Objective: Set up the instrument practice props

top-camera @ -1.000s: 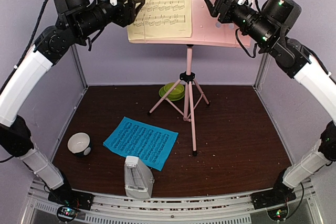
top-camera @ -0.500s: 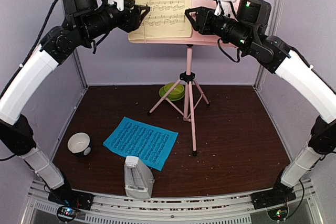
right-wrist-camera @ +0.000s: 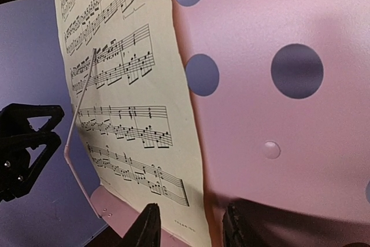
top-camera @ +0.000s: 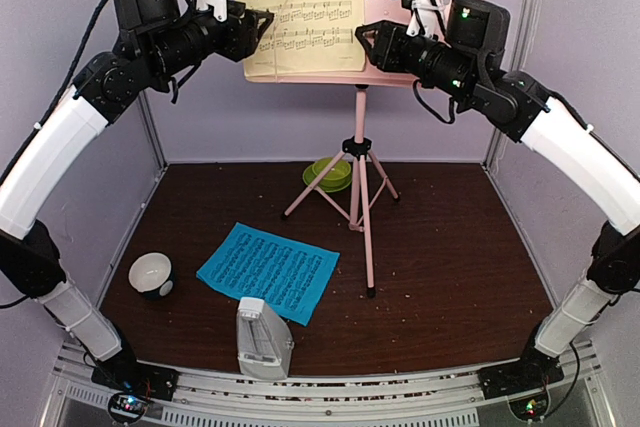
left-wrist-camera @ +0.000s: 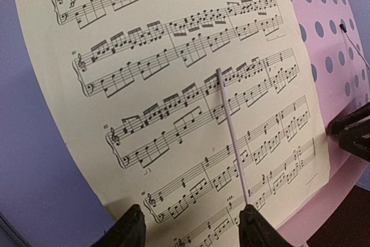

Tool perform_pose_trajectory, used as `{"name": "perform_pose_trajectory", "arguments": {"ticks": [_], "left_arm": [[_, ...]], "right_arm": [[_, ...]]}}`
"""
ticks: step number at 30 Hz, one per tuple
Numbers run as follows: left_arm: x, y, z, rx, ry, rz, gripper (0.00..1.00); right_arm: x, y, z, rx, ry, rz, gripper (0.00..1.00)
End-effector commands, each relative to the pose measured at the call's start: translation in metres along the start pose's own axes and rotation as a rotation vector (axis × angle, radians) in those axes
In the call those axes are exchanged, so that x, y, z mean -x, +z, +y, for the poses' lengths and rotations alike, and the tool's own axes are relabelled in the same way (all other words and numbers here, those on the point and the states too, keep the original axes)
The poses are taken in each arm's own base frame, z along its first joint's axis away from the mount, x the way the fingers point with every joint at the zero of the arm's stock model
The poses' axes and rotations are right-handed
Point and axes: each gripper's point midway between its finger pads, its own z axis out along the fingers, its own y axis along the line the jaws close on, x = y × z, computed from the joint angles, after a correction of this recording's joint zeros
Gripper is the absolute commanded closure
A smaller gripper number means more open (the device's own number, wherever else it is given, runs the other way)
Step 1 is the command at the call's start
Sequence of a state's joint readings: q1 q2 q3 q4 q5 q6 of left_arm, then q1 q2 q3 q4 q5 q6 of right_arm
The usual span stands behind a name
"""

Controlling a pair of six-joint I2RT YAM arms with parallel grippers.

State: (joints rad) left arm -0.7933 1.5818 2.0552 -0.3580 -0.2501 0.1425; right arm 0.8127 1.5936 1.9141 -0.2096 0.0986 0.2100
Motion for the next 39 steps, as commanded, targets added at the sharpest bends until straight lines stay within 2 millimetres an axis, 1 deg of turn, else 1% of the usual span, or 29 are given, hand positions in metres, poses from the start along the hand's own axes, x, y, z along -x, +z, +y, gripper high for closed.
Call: {"name": "perform_pose_trajectory", "arguments": {"ticks": [1, 9, 18, 22, 23, 26, 33, 37, 39], "left_arm": [[0.020, -0.005, 0.009, 0.018, -0.030, -0.071, 0.43], [0.019, -0.003, 0.007, 0.008, -0.022, -0.067, 0.42], [0.018, -0.003, 0.007, 0.008, -0.009, -0.063, 0.43], [0.017, -0.003, 0.007, 0.010, -0.003, -0.061, 0.43], [0.016, -0.002, 0.007, 0.010, -0.001, -0.060, 0.43], [0.016, -0.002, 0.010, 0.017, -0.001, -0.059, 0.43], [0.016, -0.004, 0.014, 0.025, -0.005, -0.060, 0.43], [0.017, -0.009, 0.021, 0.046, -0.007, -0.061, 0.43], [0.015, -0.012, 0.028, 0.056, -0.016, -0.053, 0.42]], "right_arm": [[-0.003, 0.002, -0.003, -0.010, 0.016, 0.002, 0.63], [-0.010, 0.012, -0.003, -0.015, 0.016, 0.017, 0.67], [-0.017, 0.017, -0.002, -0.015, 0.015, 0.035, 0.73], [-0.016, 0.017, -0.004, -0.024, 0.011, 0.031, 0.82], [-0.014, 0.016, -0.004, -0.025, 0.010, 0.028, 0.85], [-0.010, 0.013, -0.006, -0.034, 0.001, 0.020, 0.99], [-0.004, 0.004, -0.013, -0.062, -0.023, 0.010, 1.00], [-0.004, 0.000, -0.015, -0.072, -0.036, 0.013, 1.00], [-0.004, 0.000, -0.016, -0.073, -0.036, 0.013, 1.00]]}}
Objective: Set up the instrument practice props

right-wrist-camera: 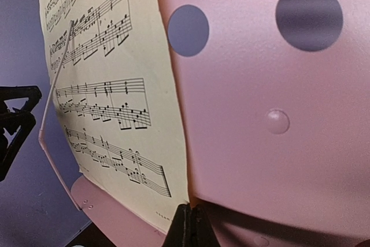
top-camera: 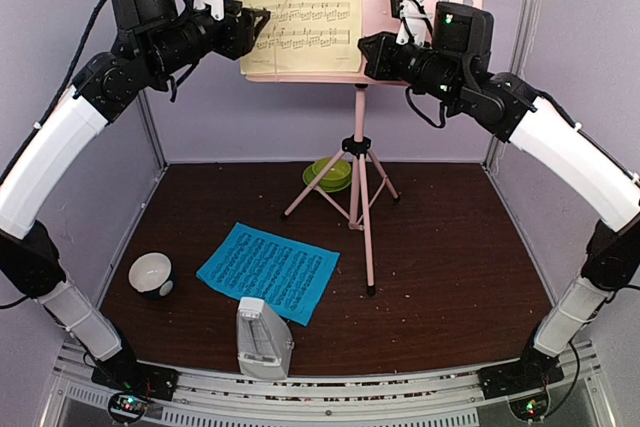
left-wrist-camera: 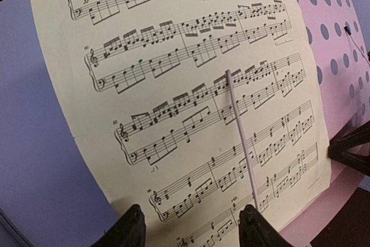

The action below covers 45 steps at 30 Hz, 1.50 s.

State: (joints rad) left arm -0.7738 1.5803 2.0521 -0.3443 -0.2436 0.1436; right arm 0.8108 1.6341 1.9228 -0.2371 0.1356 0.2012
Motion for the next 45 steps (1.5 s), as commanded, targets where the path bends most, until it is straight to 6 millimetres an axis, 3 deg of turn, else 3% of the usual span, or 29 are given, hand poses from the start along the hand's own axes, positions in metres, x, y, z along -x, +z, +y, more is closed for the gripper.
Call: {"name": "perform_pose_trajectory", "arguments": {"ticks": [1, 9, 16, 21, 25, 33, 42, 45], "left_arm": [[0.013, -0.014, 0.025, 0.044, -0.031, -0.040, 0.42], [-0.004, -0.018, 0.054, 0.030, -0.167, 0.003, 0.41], [-0.015, -0.009, 0.043, -0.064, -0.235, -0.004, 0.38], [-0.017, -0.003, 0.038, -0.100, -0.249, -0.005, 0.38], [-0.020, 0.001, 0.035, -0.117, -0.252, 0.003, 0.41], [-0.018, 0.006, 0.031, -0.141, -0.249, -0.007, 0.47], [-0.012, 0.014, 0.025, -0.180, -0.251, -0.026, 0.53], [-0.011, 0.014, 0.024, -0.186, -0.252, -0.029, 0.57]], "right_arm": [[0.017, -0.014, -0.008, -0.026, -0.013, -0.035, 1.00], [0.018, -0.018, -0.013, -0.052, -0.017, -0.039, 1.00], [0.010, -0.020, -0.015, -0.050, -0.019, -0.035, 1.00], [0.016, -0.024, -0.006, 0.011, -0.017, -0.056, 1.00], [0.024, -0.023, -0.002, 0.029, -0.009, -0.083, 0.80], [0.028, -0.008, 0.000, 0.022, 0.009, -0.091, 0.72], [0.026, 0.007, 0.004, 0.036, 0.036, -0.090, 0.71], [0.024, 0.009, 0.007, 0.049, 0.048, -0.086, 0.78]]}}
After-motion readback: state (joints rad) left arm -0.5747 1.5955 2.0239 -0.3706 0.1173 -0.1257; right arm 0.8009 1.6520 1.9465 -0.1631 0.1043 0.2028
